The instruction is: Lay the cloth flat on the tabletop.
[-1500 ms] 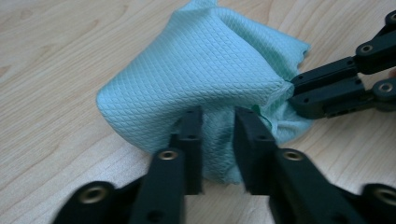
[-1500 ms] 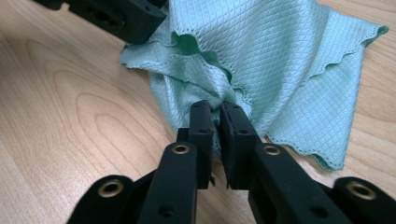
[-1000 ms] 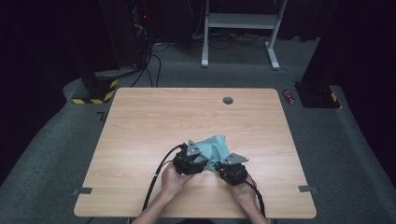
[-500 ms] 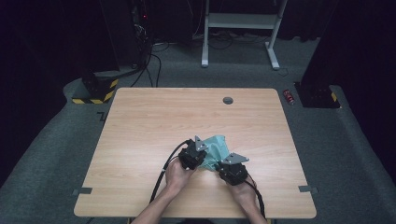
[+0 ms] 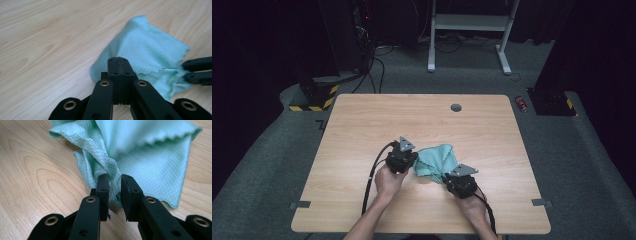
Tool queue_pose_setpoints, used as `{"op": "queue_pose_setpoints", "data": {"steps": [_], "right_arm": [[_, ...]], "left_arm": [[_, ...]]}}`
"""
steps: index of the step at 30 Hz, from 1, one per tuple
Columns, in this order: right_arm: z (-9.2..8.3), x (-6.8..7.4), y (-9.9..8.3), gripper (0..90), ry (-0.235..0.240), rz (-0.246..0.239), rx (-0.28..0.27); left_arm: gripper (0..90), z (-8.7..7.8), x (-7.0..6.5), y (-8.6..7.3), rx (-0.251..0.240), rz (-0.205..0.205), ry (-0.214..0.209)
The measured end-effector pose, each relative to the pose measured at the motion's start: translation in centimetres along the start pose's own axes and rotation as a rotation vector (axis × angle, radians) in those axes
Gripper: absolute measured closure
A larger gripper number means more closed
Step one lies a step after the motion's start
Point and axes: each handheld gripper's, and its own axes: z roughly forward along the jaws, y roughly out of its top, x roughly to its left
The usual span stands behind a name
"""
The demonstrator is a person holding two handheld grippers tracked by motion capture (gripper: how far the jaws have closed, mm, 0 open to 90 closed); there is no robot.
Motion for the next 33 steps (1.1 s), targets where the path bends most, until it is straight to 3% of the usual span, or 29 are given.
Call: {"op": "queue_pose_setpoints", "data": {"steps": [5,8,13,16,18,20,25,33], "right_arm": [[0.0,0.0,0.0,76.8,0.000,0.000,0.000],[0.0,0.0,0.0,76.8,0.000,0.000,0.000],[0.0,0.0,0.0,76.6,-0.001,-0.001,0.000],[0.0,0.0,0.0,76.6,-0.001,0.000,0.000],[0.0,0.0,0.0,76.5,0.000,0.001,0.000],[0.0,0.0,0.0,76.4,0.002,0.001,0.000],[0.0,-0.1,0.0,76.4,0.006,0.005,0.001],[0.0,0.0,0.0,77.0,0.006,0.000,0.000]], "left_arm": [[88.6,-0.2,1.0,-1.3,0.044,-0.027,0.010],[74.9,-0.3,0.7,-1.4,0.017,-0.020,-0.029],[58.7,-0.6,-1.9,-0.7,-0.031,0.081,-0.054],[54.0,0.2,-3.1,-0.2,0.000,0.136,-0.047],[53.4,1.0,-3.5,-0.1,0.027,0.161,-0.021],[55.7,1.9,-3.4,-0.3,0.070,0.181,0.026],[87.5,2.3,-1.8,-0.3,0.092,0.146,0.008],[90.0,1.3,1.5,0.0,0.059,0.032,0.056]]}}
